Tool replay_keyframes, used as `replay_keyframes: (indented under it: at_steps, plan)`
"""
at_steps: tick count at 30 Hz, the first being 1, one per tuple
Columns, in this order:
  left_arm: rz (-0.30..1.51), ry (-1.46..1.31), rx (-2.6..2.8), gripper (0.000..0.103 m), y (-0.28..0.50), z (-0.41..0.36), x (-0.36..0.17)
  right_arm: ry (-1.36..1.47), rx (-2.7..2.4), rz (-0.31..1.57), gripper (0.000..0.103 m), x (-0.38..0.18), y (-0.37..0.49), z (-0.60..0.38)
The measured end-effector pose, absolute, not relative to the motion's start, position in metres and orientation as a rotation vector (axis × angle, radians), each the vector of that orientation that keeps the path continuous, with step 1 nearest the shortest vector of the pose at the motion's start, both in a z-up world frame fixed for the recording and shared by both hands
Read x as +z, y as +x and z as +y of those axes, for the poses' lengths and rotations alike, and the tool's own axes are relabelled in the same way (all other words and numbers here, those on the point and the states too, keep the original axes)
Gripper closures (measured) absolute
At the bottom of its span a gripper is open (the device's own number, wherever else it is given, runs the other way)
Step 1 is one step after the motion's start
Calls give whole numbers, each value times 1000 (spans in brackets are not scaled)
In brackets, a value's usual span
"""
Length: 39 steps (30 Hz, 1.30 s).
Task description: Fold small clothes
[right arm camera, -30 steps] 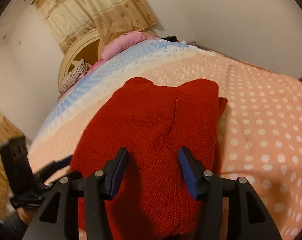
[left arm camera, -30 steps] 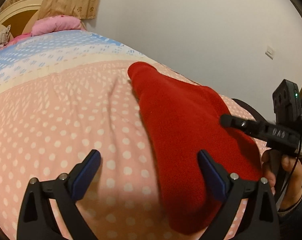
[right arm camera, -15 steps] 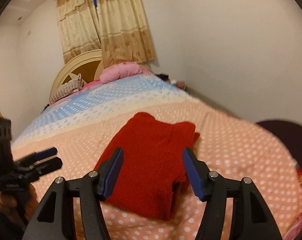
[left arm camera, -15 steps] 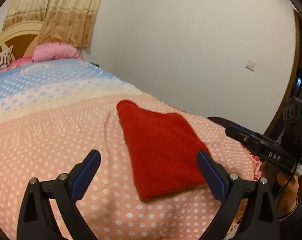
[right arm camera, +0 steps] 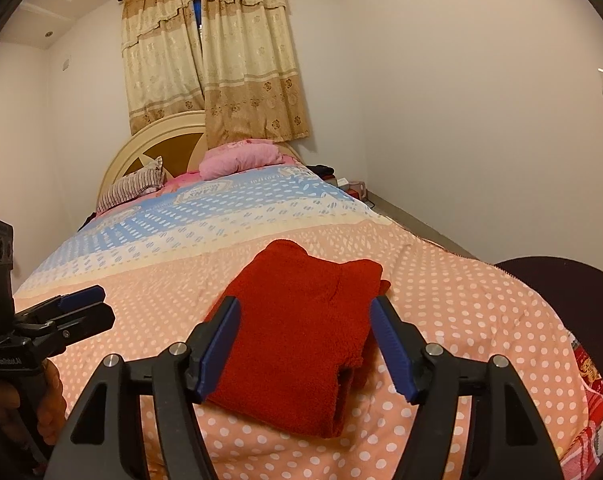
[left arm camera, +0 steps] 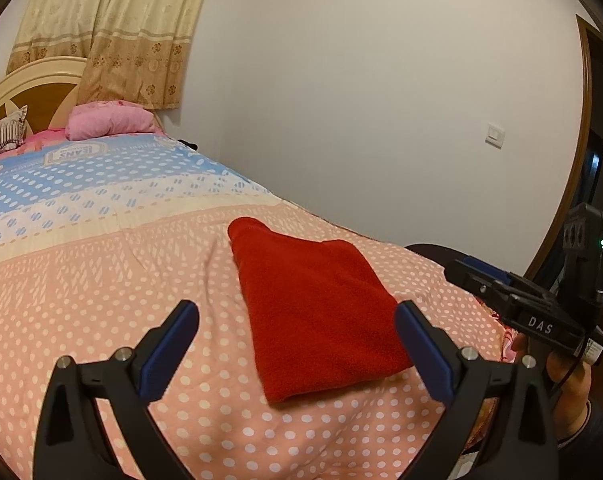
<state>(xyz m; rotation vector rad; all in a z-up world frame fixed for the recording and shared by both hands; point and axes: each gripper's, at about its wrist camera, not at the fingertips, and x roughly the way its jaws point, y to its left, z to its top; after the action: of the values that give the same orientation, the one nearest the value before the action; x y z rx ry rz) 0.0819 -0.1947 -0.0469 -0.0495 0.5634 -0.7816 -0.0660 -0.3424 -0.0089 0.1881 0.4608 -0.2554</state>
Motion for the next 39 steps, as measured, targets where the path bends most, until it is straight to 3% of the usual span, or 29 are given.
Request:
replay_keyframes:
  at_steps: [39]
  plan:
    - [554, -3, -795, 0, 69, -204, -43, 241, -265, 456, 35, -20, -63, -348]
